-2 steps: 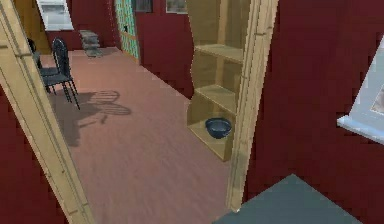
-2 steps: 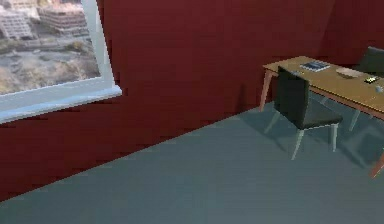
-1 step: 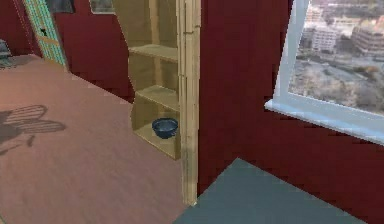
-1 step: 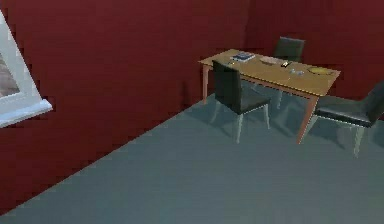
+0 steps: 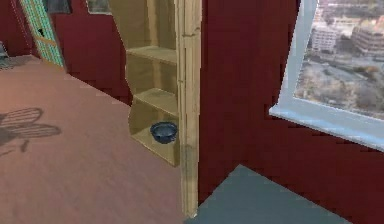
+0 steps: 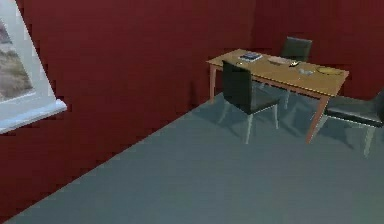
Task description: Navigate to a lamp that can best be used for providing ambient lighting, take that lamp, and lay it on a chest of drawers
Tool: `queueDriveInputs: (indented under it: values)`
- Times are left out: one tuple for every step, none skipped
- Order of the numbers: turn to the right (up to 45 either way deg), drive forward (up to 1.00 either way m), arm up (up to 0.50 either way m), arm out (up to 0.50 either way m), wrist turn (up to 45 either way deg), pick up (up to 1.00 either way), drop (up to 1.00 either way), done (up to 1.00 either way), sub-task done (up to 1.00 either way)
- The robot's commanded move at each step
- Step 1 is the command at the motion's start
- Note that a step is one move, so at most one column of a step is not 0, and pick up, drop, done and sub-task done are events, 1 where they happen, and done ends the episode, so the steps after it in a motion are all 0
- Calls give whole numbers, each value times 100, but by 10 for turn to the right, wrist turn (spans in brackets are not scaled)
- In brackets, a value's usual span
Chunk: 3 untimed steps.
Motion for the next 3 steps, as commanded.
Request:
queueDriveInputs:
  values:
    - [-120,0,0,0,0,0,0,0,0]
    - [0,40,0,0,0,0,0,0,0]
    - [-330,0,0,0,0,0,0,0,0]
